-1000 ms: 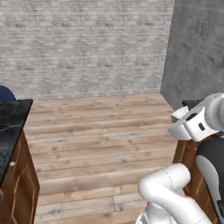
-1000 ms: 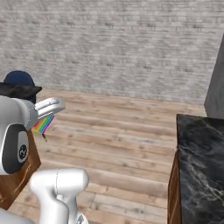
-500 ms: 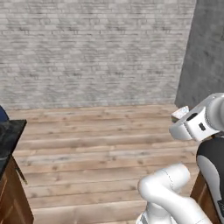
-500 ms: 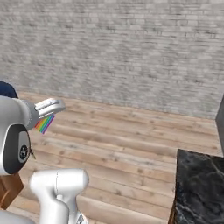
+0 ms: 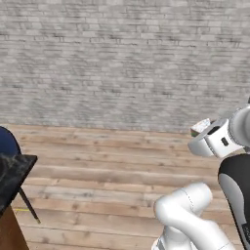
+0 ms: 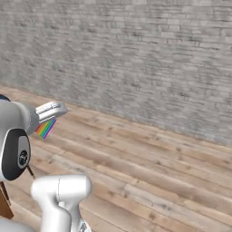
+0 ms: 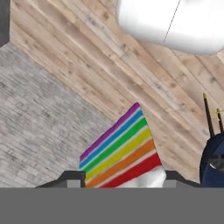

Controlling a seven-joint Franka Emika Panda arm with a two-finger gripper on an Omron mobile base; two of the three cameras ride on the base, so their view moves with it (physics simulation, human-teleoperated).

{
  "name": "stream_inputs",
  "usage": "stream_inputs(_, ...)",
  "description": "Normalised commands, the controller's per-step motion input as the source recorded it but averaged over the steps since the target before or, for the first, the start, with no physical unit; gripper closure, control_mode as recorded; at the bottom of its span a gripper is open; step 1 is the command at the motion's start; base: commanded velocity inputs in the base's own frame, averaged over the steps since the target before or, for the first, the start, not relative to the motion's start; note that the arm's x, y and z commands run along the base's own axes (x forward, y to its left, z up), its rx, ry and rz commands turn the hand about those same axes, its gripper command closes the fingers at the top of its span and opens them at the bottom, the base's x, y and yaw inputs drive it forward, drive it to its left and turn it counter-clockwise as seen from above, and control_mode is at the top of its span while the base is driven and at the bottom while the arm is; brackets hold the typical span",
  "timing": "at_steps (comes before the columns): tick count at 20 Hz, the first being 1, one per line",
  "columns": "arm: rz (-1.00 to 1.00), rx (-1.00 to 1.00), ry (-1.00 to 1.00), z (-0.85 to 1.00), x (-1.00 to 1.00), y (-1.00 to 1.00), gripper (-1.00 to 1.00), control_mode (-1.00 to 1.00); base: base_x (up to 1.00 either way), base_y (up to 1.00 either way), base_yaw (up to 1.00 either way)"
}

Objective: Take the cupcake and cake from the fridge and place them on the empty tray on the dining counter.

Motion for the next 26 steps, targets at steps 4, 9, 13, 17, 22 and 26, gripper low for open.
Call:
stream_inputs(4, 0.00, 0.00, 0.00, 0.00, 0.00, 0.00, 1.00, 1.00, 1.00, -0.46, 0.37)
stream_inputs(9, 0.00, 0.00, 0.00, 0.00, 0.00, 0.00, 1.00, 1.00, 1.00, -0.46, 0.41)
stream_inputs(13, 0.00, 0.00, 0.00, 0.00, 0.00, 0.00, 1.00, 1.00, 1.00, -0.26, 0.45)
stream_inputs(17, 0.00, 0.00, 0.00, 0.00, 0.00, 0.00, 1.00, 1.00, 1.00, -0.06, 0.46)
stream_inputs(22, 0.00, 0.00, 0.00, 0.00, 0.00, 0.00, 1.00, 1.00, 1.00, 0.01, 0.54)
stream_inputs(26, 0.00, 0.00, 0.00, 0.00, 0.00, 0.00, 1.00, 1.00, 1.00, -0.03, 0.75)
